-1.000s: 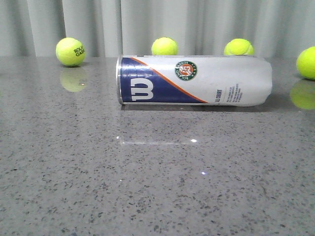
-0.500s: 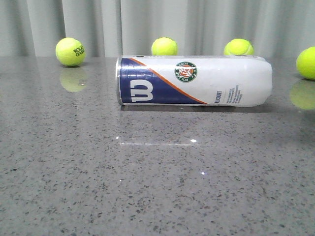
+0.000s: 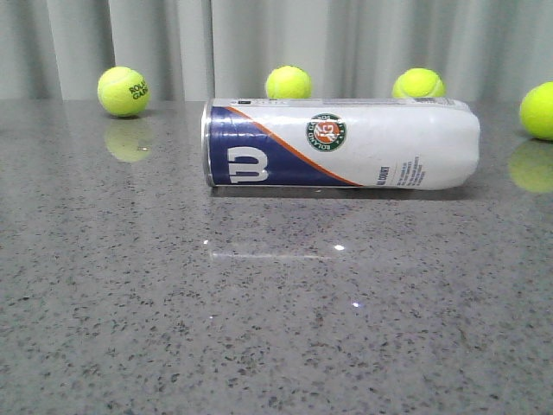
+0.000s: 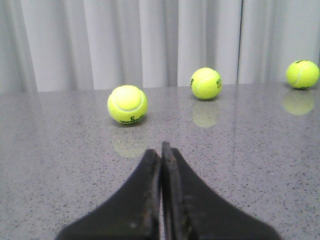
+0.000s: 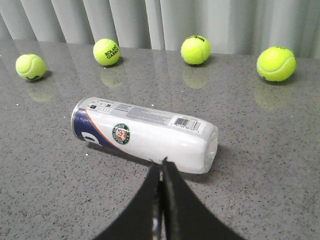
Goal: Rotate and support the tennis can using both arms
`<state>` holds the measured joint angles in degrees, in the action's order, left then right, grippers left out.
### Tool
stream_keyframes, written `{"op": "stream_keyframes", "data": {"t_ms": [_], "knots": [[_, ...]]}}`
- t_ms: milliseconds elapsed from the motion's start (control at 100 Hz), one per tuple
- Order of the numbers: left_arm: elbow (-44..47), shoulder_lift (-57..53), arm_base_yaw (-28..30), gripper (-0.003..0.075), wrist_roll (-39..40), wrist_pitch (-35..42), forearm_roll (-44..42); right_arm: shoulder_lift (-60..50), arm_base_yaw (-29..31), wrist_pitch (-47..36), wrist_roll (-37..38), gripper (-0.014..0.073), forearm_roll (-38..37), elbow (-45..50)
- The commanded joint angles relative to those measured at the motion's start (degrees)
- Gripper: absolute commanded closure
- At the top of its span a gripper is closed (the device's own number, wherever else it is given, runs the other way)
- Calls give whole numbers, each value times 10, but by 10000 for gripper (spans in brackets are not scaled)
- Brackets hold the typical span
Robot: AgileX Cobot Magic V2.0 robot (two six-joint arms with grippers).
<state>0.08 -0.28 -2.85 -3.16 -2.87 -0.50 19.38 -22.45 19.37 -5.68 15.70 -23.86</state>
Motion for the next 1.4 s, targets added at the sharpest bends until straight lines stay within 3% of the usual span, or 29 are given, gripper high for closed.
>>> {"op": "stream_keyframes", "data": {"t_ms": [0, 230, 540, 810, 860, 930, 1050, 1120, 1250, 1390], "knots": [[16, -20, 1, 738, 0, 50, 5, -40, 0, -52, -10, 652, -3, 10], [-58, -15, 1, 739, 0, 5, 5, -85, 0, -47, -10, 652, -3, 32], [-228, 87, 1, 739, 0, -263, 5, -85, 0, -46, -10, 652, -3, 32], [-338, 244, 1, 731, -2, -374, 5, -85, 0, -46, -10, 652, -3, 32], [-352, 271, 1, 692, -2, -381, 5, -85, 0, -46, -10, 652, -3, 32], [-371, 307, 1, 581, -2, -389, 5, -85, 0, -46, -10, 652, -3, 32], [-406, 362, 1, 285, -2, -397, 29, -85, 0, -46, -10, 652, -3, 32], [-424, 394, 1, 178, -2, -401, 55, -85, 0, -46, -10, 652, -3, 32], [-456, 453, 0, 170, -8, -401, 137, -85, 0, -46, -10, 652, -3, 32], [-489, 520, -9, 172, -78, -416, 285, -85, 0, -46, -10, 652, -3, 32]]}}
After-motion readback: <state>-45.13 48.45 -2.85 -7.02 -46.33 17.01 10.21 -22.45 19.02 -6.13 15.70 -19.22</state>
